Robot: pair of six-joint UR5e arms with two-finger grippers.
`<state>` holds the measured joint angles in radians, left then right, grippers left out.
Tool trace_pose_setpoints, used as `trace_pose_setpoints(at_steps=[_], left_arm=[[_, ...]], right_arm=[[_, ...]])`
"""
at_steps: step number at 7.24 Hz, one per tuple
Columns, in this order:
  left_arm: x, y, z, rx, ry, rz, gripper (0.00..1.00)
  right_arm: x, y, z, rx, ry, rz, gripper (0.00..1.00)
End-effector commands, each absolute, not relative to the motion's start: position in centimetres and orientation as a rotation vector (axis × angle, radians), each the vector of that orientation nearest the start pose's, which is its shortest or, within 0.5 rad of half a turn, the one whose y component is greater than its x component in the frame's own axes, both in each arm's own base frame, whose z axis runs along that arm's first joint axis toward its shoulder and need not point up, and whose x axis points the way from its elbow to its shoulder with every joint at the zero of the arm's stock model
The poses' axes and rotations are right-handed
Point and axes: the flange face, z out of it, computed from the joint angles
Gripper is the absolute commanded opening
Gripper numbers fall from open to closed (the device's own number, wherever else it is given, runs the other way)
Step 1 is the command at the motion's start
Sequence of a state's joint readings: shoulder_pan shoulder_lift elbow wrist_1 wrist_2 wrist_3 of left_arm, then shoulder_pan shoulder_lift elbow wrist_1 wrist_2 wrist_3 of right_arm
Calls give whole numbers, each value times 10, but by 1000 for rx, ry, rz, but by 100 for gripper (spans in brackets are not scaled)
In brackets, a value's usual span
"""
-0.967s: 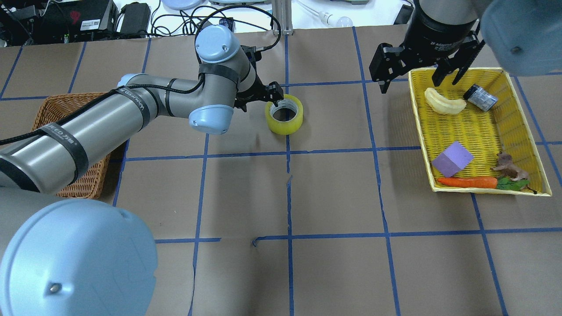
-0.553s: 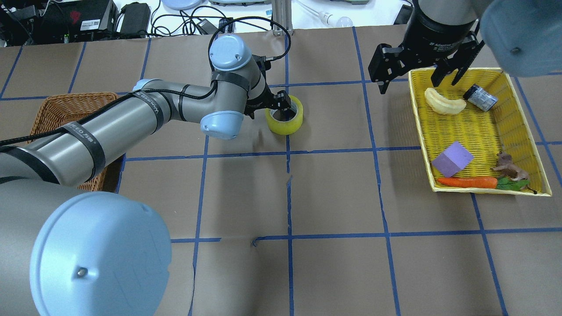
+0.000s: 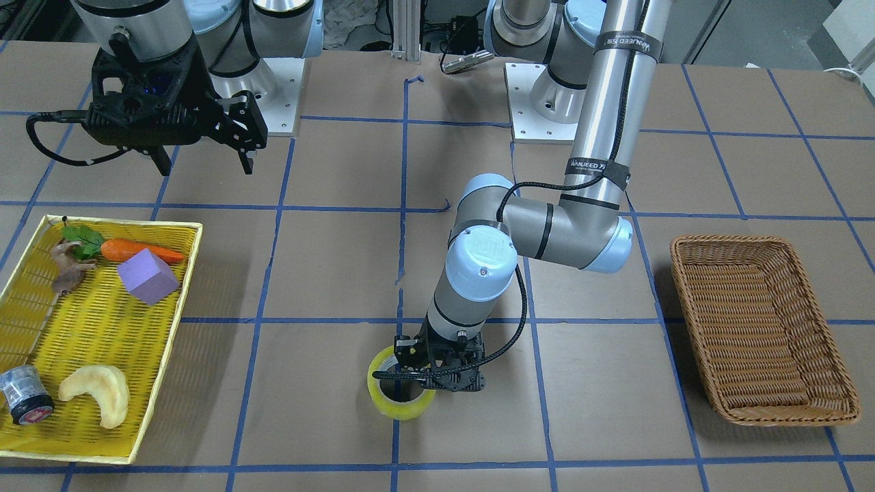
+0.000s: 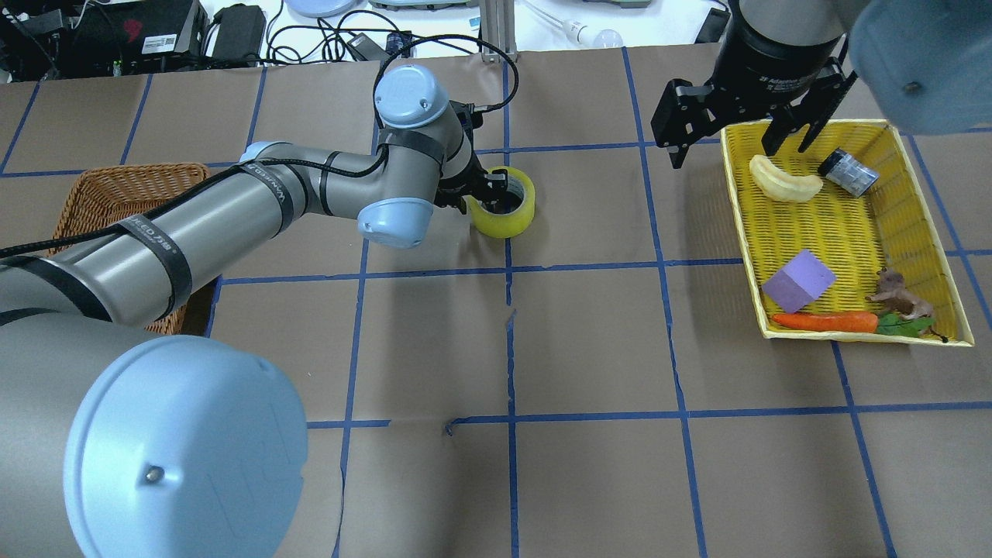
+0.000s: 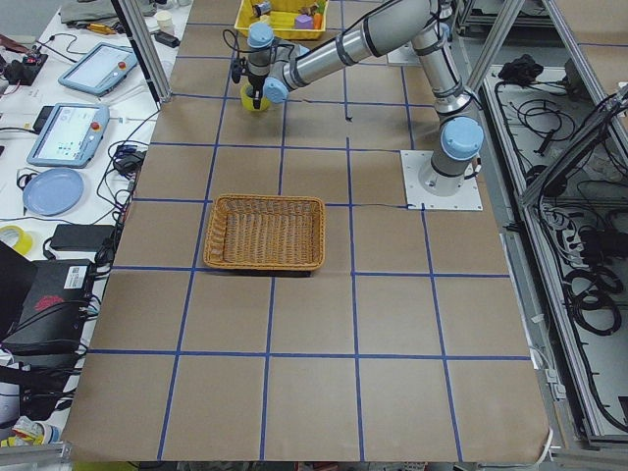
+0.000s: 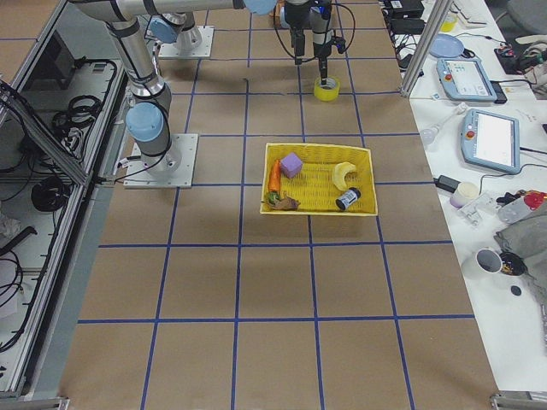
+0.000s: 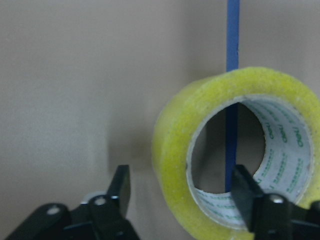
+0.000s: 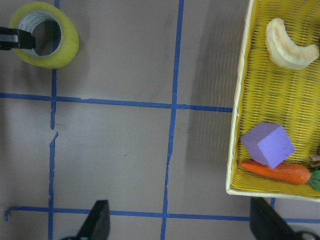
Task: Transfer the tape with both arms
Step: 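Lower the left gripper onto the tape roll rim and grasp it, then lift the tape roll with the left gripper and carry it into the wicker basket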
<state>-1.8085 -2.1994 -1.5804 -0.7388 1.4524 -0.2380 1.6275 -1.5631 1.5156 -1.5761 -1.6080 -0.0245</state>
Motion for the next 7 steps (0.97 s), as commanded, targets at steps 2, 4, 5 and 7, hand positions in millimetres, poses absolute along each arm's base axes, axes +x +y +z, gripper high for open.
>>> trace_pose_setpoints(at_steps=[2, 4, 5, 7], left_arm=[[-297, -628, 212, 116, 3271, -298, 0], [-239, -642, 250, 68, 3254, -284, 0], [-187, -649, 276, 189, 3229, -272, 0], [-114, -647, 334, 231, 3192, -160, 0]], right_arm=[[159, -491, 512, -130, 3171, -86, 100], [158, -492, 511, -128, 3172, -81, 100], [158, -492, 512, -128, 3174, -84, 100], [158, -492, 513, -127, 3174, -89, 100]])
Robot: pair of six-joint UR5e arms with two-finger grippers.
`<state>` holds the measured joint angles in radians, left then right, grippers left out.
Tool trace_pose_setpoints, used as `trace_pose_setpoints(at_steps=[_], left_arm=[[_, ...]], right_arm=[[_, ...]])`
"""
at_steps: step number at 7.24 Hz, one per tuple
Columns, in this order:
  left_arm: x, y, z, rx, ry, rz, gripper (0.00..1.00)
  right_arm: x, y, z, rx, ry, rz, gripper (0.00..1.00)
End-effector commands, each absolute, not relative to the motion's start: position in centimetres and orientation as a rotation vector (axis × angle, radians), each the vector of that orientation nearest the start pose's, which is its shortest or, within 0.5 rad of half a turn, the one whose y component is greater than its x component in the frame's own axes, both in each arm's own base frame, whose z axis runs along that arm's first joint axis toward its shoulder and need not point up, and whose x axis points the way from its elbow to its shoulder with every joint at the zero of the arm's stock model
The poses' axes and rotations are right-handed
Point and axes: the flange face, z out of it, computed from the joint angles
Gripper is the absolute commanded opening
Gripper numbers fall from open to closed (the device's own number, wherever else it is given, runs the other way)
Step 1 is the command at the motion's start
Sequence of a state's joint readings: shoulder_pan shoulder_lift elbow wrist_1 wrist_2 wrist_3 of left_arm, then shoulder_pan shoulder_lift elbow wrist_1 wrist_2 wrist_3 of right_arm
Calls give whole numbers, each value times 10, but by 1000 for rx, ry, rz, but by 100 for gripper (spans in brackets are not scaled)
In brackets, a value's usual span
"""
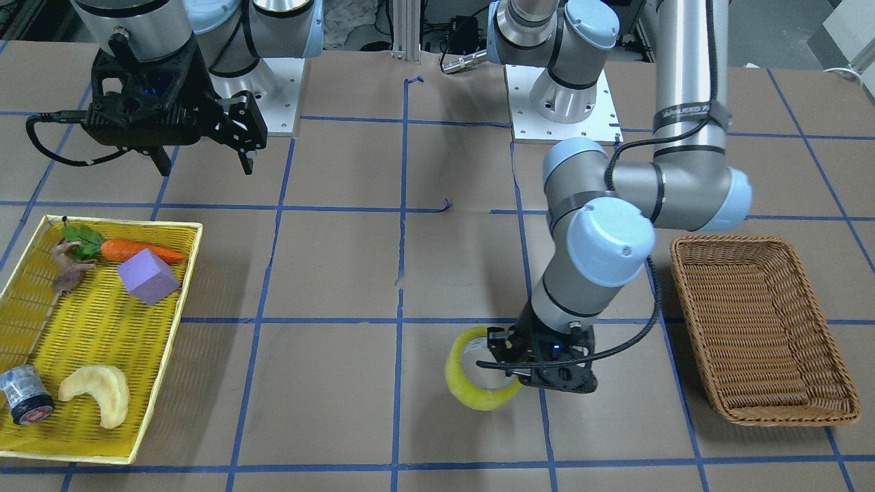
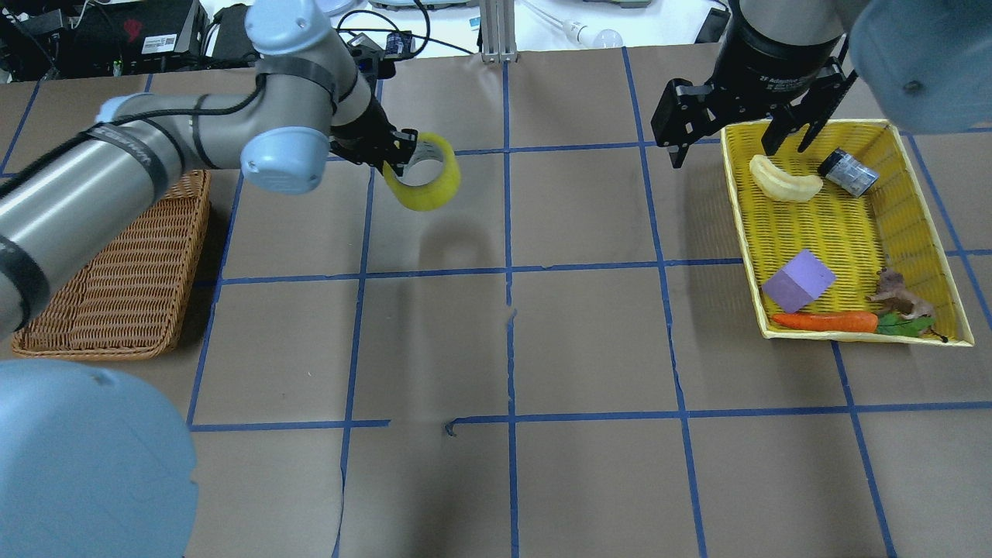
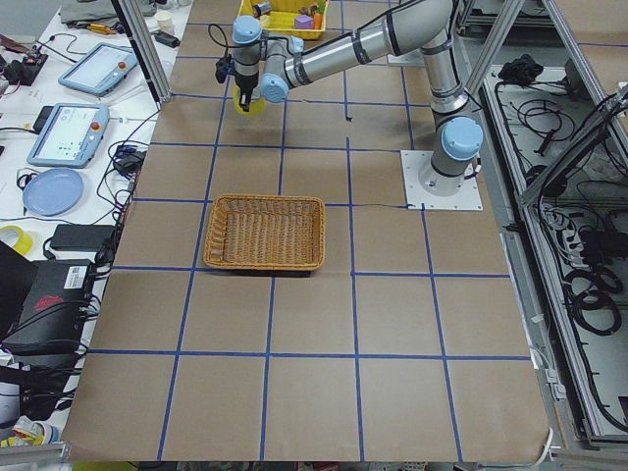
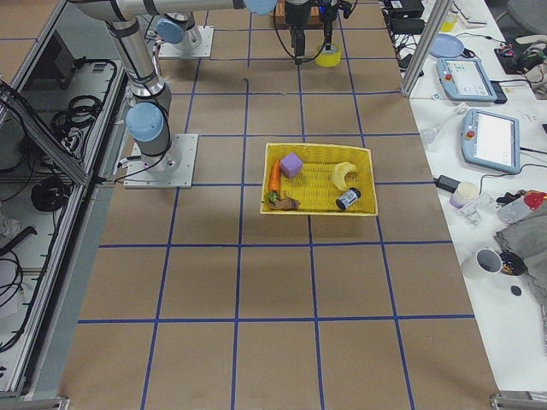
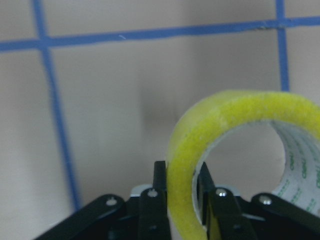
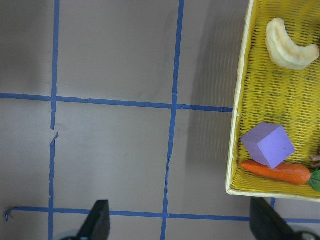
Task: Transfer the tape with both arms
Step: 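Lift the tape roll with the left gripper and carry it into the wicker basket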
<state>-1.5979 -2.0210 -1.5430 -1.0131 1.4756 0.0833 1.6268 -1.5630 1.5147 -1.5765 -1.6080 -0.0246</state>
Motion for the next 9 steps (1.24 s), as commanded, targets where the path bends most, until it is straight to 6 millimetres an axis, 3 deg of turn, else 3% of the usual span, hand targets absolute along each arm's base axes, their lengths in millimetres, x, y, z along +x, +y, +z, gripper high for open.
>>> trace_pose_setpoints(at_steps=[1, 3, 5, 6, 7, 9], left_arm=[[-56, -641, 354, 290, 3074, -136, 0], [91, -619, 374, 268, 3069, -93, 0], [214, -580, 364, 276, 3076, -48, 0], [256, -559, 343, 238, 3097, -9, 0], [277, -546, 317, 239, 3116, 8, 0], [271, -537, 256, 243, 3119, -82, 0]], right_arm=[[158, -492, 513, -127, 3174, -89, 100], [158, -492, 512, -128, 3174, -86, 100], [158, -492, 513, -127, 3175, -89, 100], [158, -492, 512, -128, 3172, -86, 100], [158, -492, 513, -127, 3172, -89, 100], [158, -493, 513, -127, 3170, -93, 100]])
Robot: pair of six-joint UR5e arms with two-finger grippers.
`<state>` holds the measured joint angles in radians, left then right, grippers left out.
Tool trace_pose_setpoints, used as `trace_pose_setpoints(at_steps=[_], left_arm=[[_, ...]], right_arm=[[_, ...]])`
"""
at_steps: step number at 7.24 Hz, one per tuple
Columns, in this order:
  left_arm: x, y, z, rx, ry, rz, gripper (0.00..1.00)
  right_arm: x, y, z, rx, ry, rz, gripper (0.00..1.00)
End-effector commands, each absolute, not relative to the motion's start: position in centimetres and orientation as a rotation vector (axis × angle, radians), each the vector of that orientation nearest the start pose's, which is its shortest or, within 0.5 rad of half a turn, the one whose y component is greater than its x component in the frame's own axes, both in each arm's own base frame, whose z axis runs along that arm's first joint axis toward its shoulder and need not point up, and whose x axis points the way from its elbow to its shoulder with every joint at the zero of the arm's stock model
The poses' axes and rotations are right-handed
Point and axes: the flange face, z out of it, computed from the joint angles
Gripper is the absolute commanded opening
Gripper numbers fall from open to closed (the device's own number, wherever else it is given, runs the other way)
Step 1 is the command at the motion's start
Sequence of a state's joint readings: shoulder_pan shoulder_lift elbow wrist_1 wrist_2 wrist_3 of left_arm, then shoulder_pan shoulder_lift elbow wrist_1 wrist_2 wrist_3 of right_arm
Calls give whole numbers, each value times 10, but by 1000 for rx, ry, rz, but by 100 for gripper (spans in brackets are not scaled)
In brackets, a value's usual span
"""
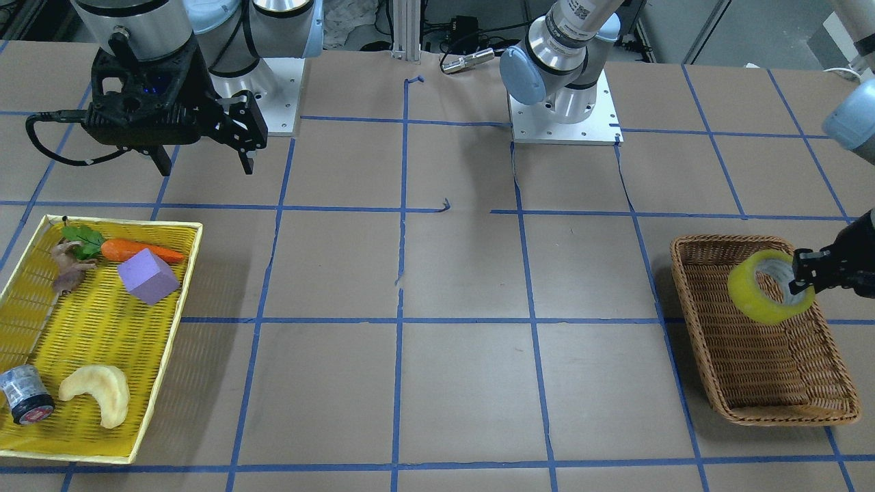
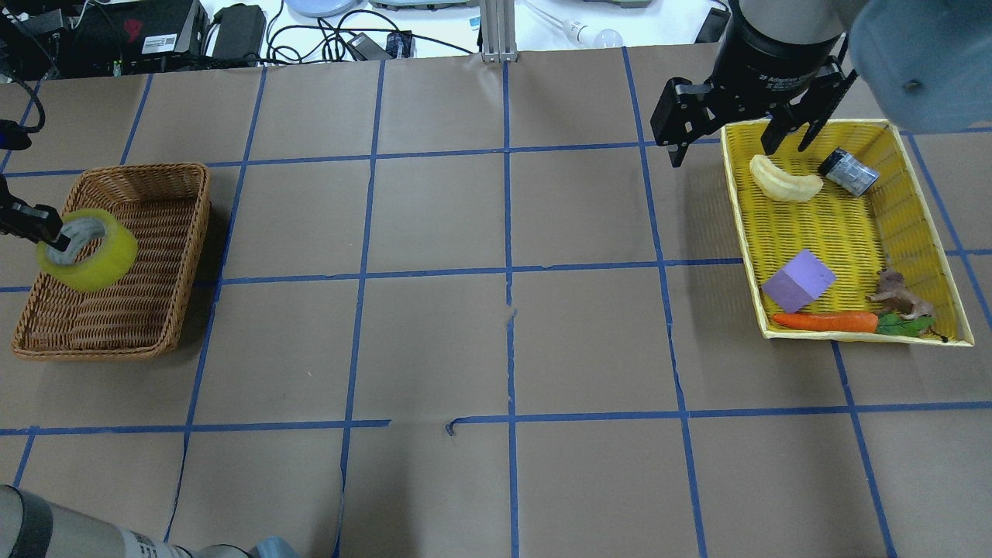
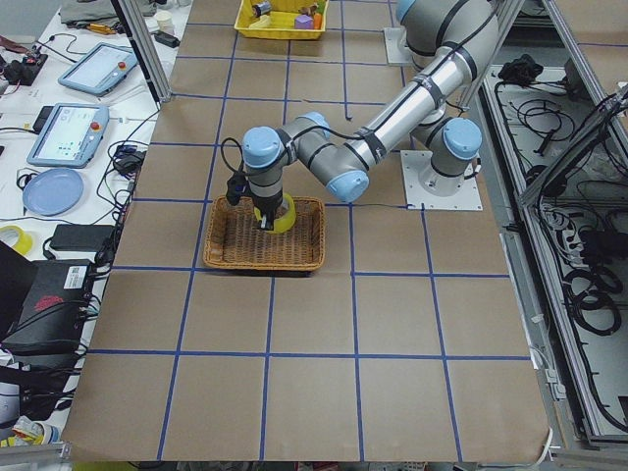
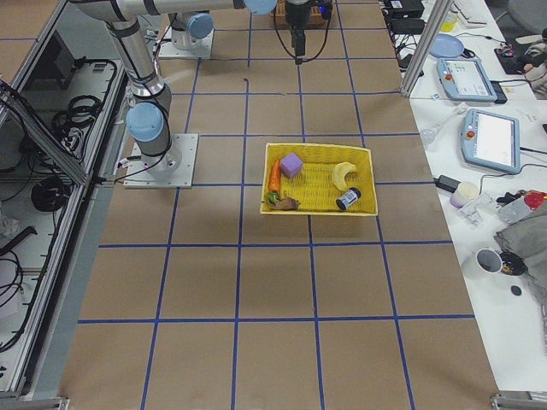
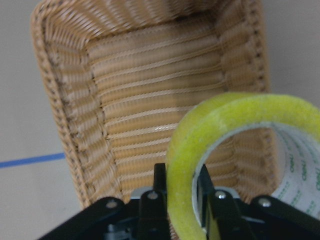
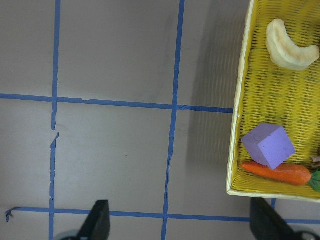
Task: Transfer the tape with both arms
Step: 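Lift the tape roll with the left gripper and carry it into the wicker basket, then open the left gripper to release the tape in the basket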
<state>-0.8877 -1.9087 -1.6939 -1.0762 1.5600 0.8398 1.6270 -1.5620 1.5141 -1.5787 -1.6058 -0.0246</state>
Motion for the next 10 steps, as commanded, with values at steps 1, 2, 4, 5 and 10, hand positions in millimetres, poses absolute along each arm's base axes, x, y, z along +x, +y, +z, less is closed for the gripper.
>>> trace_pose_setpoints(at_steps=[1, 2, 4, 5, 10], left_arm=[[263, -533, 230, 246, 3122, -151, 0], [261, -532, 221, 247, 3118, -173, 0], [267, -539, 235, 246, 3039, -279, 99], [269, -541, 255, 246, 2987, -333, 100], [129, -580, 348, -73, 3106, -282, 100]], right_arm=[[158, -493, 513, -127, 3170, -93, 100], [158, -493, 513, -127, 3169, -96, 100], [158, -492, 513, -128, 3169, -86, 100], [158, -492, 514, -127, 3171, -91, 100], [160, -492, 512, -130, 3164, -91, 100]])
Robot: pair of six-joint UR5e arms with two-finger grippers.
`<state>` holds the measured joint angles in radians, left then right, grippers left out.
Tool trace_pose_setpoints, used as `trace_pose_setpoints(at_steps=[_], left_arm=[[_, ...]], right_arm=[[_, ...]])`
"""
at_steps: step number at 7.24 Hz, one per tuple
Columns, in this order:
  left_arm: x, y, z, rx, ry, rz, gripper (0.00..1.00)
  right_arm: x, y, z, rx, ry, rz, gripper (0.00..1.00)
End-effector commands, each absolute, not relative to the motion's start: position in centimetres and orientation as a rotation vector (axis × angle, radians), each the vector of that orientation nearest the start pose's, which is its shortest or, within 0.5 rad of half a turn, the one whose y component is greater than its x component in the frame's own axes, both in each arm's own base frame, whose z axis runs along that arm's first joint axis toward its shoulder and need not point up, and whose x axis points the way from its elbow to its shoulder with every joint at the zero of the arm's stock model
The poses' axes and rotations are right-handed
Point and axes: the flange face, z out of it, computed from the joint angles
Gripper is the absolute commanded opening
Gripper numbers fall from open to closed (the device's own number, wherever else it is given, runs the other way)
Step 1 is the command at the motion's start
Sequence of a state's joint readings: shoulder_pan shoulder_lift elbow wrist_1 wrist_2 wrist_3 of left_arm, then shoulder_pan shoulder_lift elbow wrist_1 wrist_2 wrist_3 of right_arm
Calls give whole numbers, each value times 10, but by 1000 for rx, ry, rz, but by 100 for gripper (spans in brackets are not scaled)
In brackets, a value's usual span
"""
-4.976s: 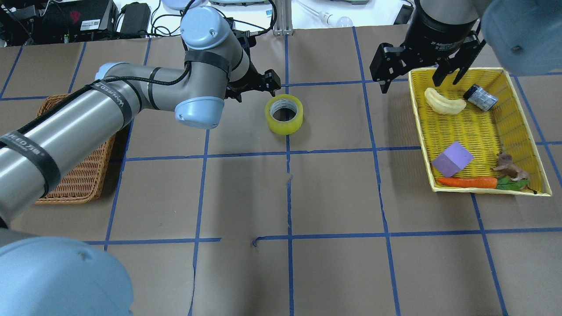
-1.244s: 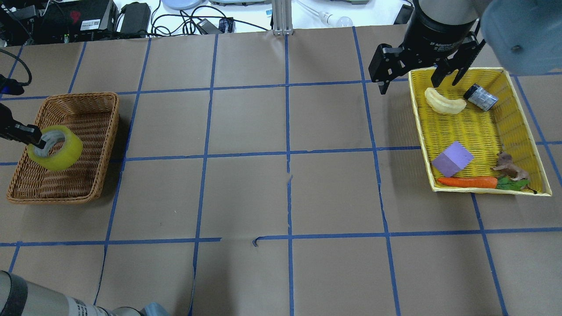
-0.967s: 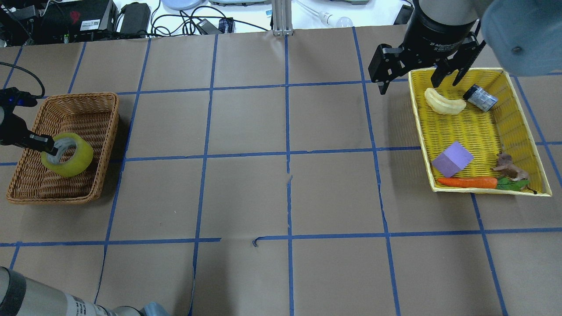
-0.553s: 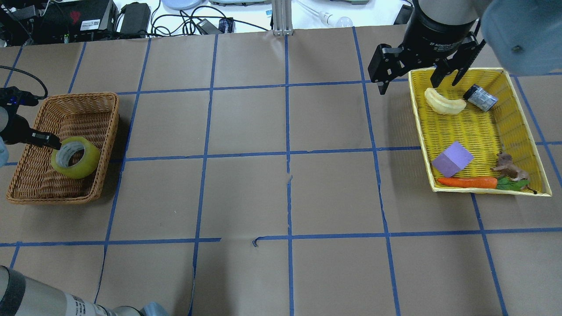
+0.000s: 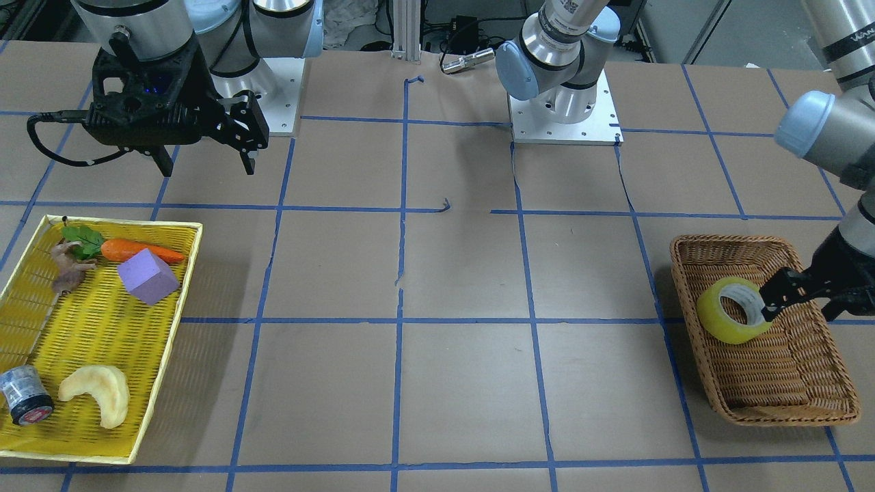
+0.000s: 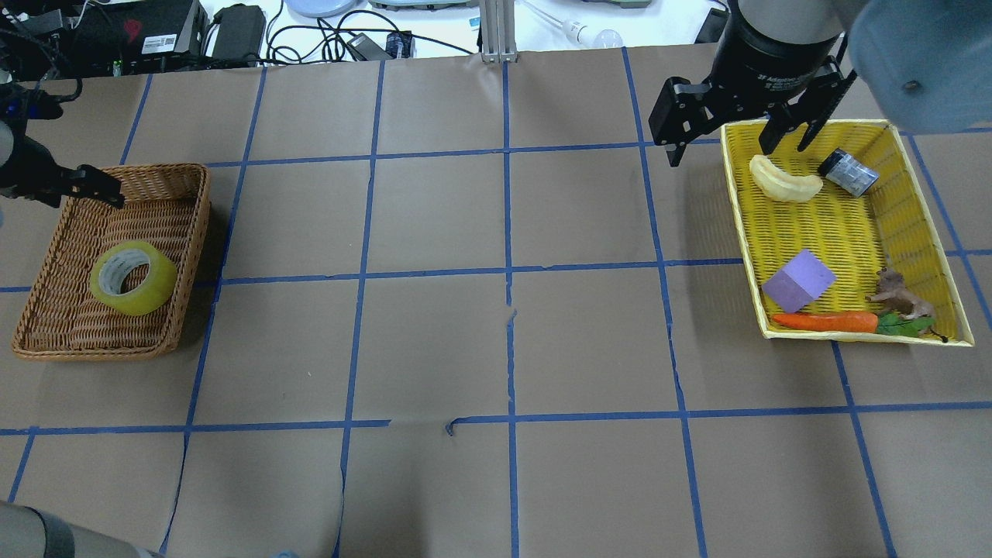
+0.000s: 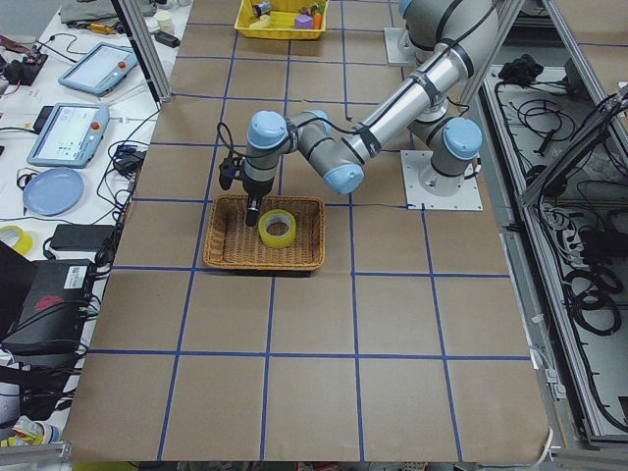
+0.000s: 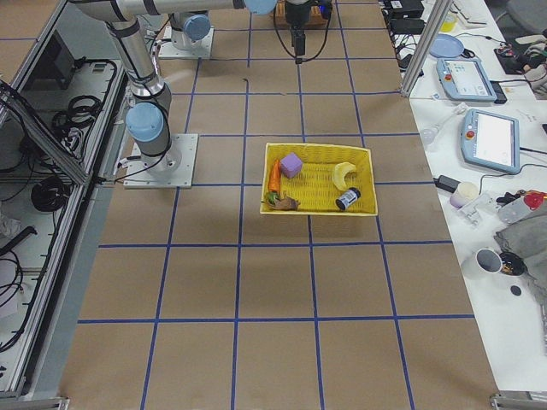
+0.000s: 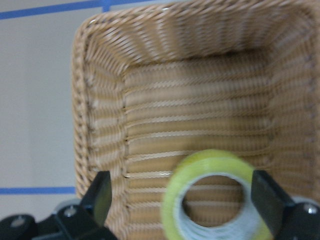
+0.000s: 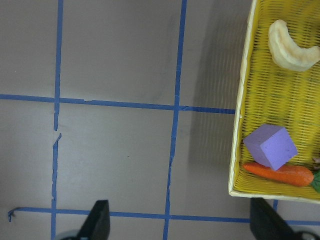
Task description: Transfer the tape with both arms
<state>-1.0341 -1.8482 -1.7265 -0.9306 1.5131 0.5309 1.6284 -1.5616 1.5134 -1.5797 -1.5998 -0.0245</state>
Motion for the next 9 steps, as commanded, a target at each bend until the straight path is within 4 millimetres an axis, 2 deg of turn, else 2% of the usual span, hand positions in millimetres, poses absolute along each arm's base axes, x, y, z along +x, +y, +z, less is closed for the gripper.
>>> trace_pose_setpoints(at_steps=[1, 4, 6, 7, 9], left_arm=[[91, -572, 361, -106, 3145, -202, 100], [-15, -541, 405, -222, 3188, -43, 100], [-73, -528, 457, -193, 3197, 104, 100], [-94, -526, 473, -132, 3198, 130, 100], [-120, -523, 473, -44, 3175, 140, 100]], right_arm=[[159, -492, 511, -128, 3165, -83, 100], [160, -493, 512, -132, 3164, -93, 100], [160, -493, 513, -135, 3162, -98, 100], [160, -493, 513, -130, 3162, -98, 100], [160, -493, 513, -135, 3162, -98, 100]])
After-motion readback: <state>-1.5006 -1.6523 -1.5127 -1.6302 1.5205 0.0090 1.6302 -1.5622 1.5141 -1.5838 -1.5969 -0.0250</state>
